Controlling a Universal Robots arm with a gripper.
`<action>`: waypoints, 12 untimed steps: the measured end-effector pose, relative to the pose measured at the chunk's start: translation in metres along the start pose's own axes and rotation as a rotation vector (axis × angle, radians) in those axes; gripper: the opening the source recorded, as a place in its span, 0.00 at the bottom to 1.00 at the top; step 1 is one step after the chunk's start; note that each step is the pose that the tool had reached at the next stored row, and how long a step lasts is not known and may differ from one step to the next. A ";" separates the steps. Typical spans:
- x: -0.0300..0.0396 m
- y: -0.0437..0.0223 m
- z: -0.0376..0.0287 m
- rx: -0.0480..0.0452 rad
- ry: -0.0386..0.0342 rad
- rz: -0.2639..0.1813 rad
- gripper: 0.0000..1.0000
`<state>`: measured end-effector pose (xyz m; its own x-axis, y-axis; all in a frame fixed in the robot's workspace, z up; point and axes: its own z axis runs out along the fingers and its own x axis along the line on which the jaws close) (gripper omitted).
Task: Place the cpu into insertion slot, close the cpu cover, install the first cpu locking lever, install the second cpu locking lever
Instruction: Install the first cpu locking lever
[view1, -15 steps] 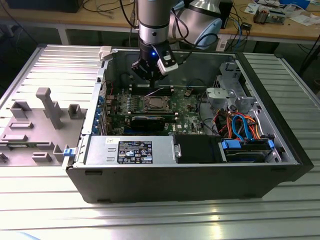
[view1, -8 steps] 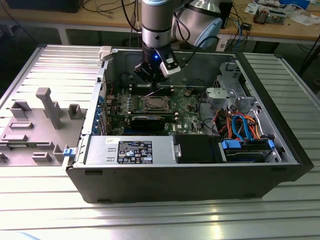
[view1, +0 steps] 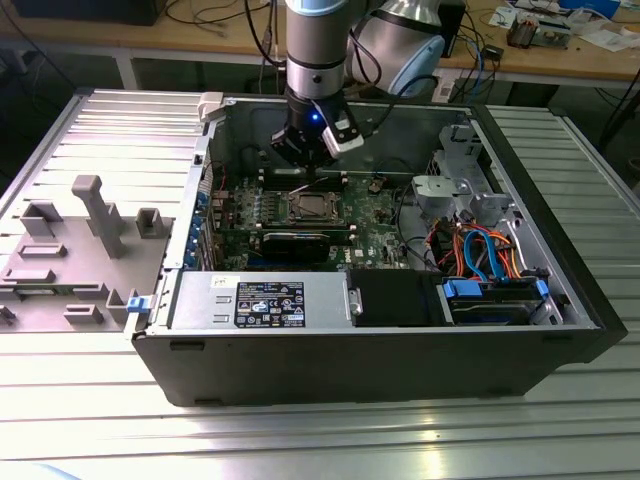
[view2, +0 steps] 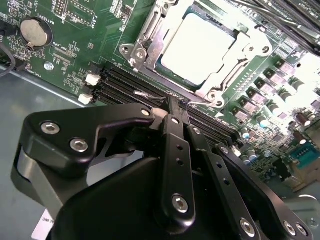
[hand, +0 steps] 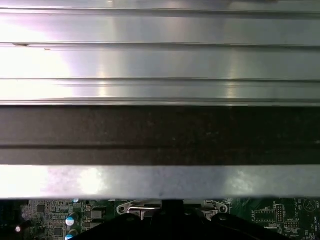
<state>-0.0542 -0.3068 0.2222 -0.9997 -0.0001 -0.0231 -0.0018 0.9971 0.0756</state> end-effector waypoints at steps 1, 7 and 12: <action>-0.0008 0.0002 0.0005 -0.0001 -0.0001 0.000 0.11; -0.0082 0.0022 0.0036 -0.0001 0.0000 0.000 0.11; -0.0120 0.0031 0.0068 -0.0002 0.0000 0.000 0.11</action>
<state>-0.0420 -0.3031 0.2159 -0.9997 -0.0001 -0.0231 -0.0019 0.9971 0.0758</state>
